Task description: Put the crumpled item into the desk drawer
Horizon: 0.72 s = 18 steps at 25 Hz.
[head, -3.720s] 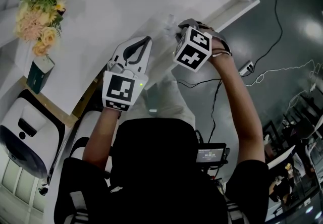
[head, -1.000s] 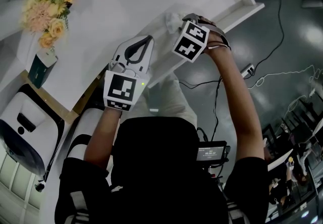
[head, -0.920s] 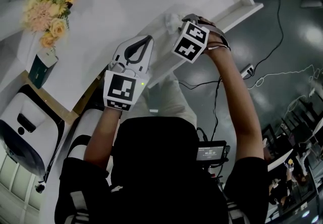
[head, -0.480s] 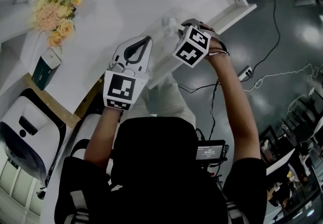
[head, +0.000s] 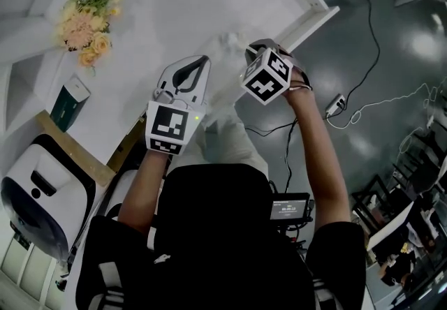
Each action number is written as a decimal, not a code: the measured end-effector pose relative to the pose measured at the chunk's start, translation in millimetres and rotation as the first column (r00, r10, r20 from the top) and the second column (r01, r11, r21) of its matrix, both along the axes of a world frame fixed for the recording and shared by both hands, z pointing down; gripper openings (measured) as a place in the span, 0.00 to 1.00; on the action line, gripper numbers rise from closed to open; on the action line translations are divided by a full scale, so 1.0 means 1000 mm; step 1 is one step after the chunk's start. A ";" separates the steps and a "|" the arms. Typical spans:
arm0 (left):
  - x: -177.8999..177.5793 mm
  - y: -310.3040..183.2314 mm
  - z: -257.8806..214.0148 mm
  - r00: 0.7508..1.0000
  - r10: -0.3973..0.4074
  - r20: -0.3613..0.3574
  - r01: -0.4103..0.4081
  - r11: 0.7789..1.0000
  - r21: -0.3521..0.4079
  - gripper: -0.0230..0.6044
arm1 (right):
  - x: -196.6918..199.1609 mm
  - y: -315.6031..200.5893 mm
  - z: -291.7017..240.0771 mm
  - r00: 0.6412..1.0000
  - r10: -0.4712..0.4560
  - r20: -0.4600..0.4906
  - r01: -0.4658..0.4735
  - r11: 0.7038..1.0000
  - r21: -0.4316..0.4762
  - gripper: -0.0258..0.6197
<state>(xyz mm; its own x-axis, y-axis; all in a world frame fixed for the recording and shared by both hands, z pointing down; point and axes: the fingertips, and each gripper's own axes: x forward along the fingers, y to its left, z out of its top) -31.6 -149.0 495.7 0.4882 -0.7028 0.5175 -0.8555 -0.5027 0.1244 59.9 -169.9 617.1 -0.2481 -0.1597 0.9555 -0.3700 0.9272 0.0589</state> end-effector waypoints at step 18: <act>0.000 0.009 -0.049 0.999 0.037 0.013 -0.037 0.996 0.078 0.05 | 0.014 0.014 -0.083 0.972 0.193 0.136 -0.211 0.968 0.136 0.04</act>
<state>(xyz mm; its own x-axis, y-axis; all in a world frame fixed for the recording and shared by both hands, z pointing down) -31.9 -139.9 447.2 0.5090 -0.7227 0.4675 -0.8372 -0.5418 0.0740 73.9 -155.7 534.0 -0.3084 -0.3565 0.8819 -0.5615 0.8166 0.1337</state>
